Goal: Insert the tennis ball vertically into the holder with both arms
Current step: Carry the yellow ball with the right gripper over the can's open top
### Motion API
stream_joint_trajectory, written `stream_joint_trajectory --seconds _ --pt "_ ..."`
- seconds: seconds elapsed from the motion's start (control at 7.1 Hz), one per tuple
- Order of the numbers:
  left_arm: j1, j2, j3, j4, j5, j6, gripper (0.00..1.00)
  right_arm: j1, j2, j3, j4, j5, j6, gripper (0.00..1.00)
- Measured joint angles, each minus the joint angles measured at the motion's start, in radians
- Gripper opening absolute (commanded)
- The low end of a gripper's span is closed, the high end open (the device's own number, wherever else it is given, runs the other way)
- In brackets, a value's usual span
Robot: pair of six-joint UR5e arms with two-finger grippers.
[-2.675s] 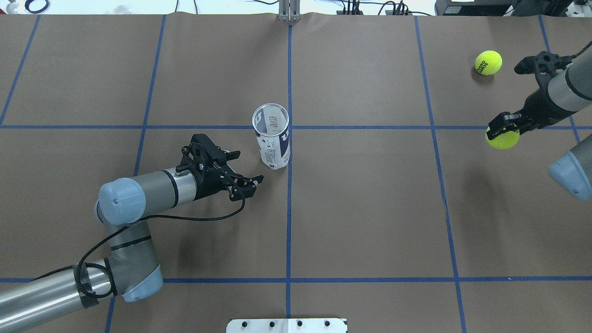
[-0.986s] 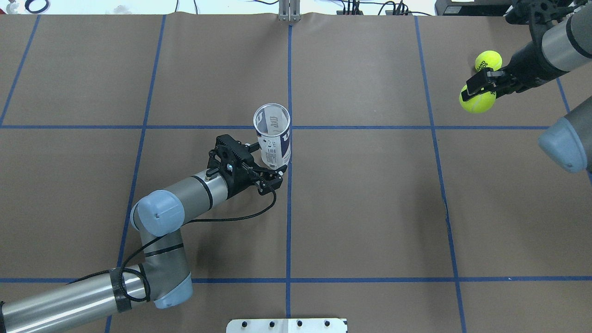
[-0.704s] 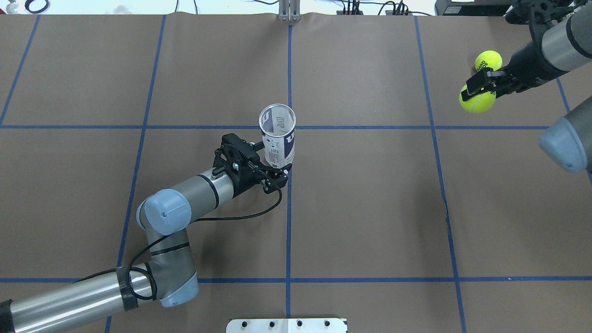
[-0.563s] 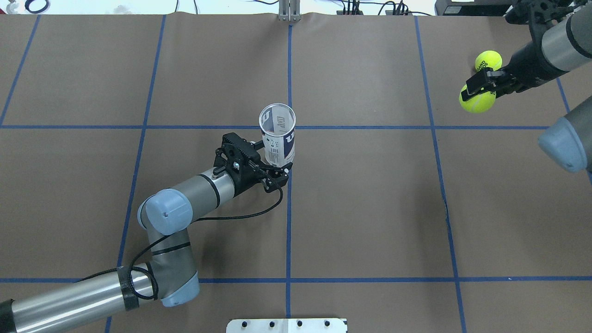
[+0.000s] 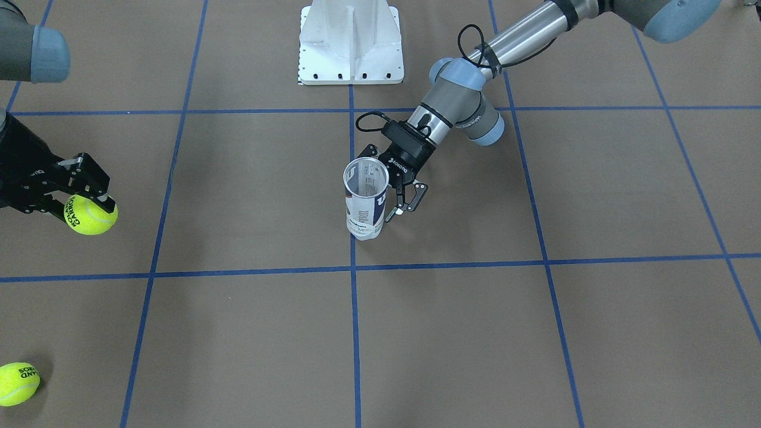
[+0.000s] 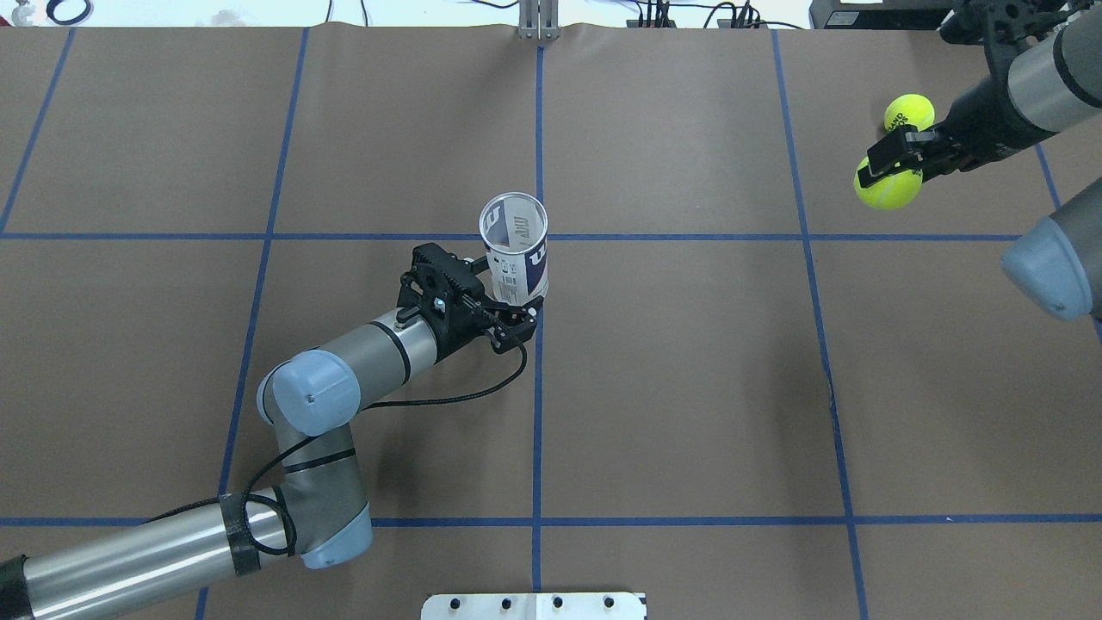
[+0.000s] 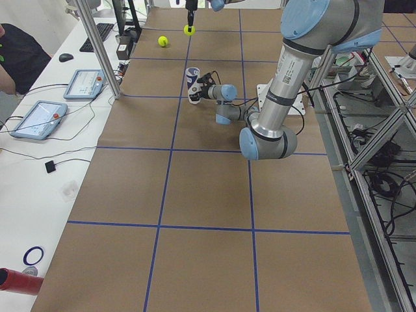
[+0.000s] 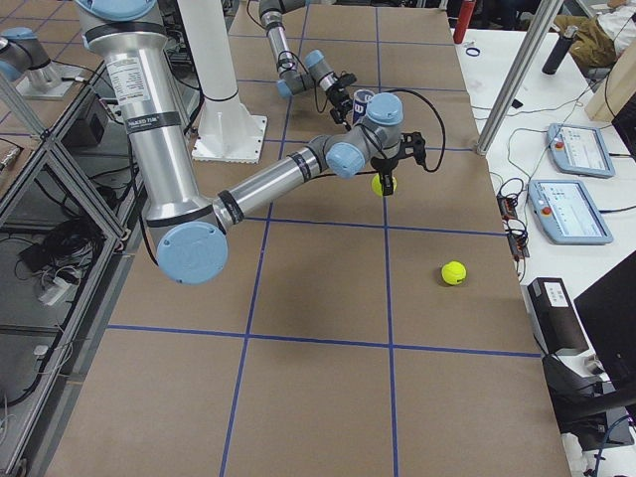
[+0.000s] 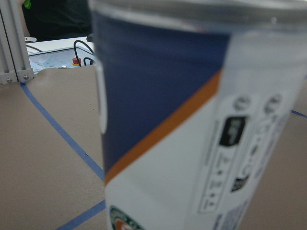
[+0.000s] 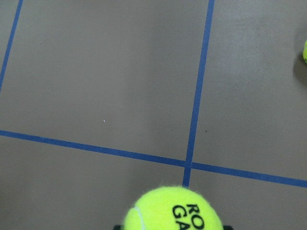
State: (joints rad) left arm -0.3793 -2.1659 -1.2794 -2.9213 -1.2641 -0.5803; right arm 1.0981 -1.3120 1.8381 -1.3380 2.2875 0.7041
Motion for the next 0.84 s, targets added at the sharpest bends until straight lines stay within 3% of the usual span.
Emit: stream_joint_trajectory --seconds 0.84 --pt "0.002 -0.06 0.064 0.001 0.038 -0.001 0.99 -0.003 0.022 0.025 -0.004 0.02 0.012 0.0"
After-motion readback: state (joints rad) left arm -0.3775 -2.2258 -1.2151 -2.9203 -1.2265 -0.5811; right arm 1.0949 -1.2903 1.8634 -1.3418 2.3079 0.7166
